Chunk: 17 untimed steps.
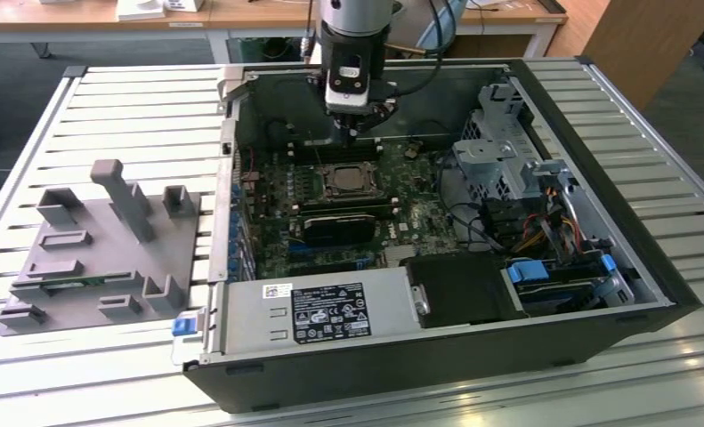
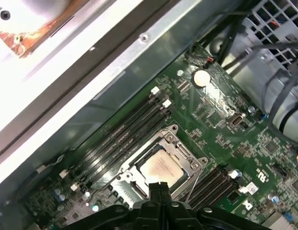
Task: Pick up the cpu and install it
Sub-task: 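Install the first cpu locking lever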
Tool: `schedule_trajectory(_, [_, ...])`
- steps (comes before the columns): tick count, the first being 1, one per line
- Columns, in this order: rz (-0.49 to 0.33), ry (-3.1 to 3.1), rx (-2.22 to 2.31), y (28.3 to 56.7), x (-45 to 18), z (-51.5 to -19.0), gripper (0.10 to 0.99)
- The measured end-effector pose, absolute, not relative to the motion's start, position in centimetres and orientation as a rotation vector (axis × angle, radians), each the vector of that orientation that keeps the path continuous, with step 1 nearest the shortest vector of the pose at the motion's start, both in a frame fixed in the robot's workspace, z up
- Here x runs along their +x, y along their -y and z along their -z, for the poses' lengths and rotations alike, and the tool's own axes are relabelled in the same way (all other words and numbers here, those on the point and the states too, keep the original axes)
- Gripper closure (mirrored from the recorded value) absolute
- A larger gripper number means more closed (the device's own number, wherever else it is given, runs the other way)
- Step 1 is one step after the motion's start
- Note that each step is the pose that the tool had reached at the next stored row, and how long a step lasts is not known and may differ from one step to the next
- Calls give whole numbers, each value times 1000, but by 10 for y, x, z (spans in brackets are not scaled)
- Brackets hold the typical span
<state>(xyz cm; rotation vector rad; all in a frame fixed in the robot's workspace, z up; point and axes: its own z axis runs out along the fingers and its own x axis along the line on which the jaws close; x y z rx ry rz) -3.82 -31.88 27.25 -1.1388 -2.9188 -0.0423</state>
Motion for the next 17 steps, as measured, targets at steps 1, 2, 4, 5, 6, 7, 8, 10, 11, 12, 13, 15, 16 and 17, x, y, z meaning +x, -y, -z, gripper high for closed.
schedule_trajectory(1, [42, 2927, -1118, 319, -38, -272, 980])
schedule_trajectory(2, [42, 2933, -1100, 319, -38, -272, 980])
schedule_trajectory(4, [42, 2949, -1057, 319, -38, -272, 980])
schedule_trajectory(5, [42, 2958, -1030, 319, -38, -272, 980])
schedule_trajectory(6, [42, 2967, -1004, 319, -38, -272, 980])
schedule_trajectory(7, [41, 2976, -975, 319, -38, -272, 980])
schedule_trajectory(8, [41, 2984, -948, 319, -38, -272, 980])
schedule_trajectory(10, [41, 3001, -894, 319, -38, -272, 980])
schedule_trajectory(11, [41, 3008, -866, 319, -38, -272, 980])
schedule_trajectory(12, [41, 3016, -839, 319, -38, -271, 980])
schedule_trajectory(13, [40, 3023, -812, 319, -38, -271, 980])
schedule_trajectory(15, [40, 3037, -756, 319, -38, -271, 980])
schedule_trajectory(16, [40, 3044, -728, 319, -38, -271, 980])
schedule_trajectory(17, [40, 3050, -701, 319, -38, -271, 980])
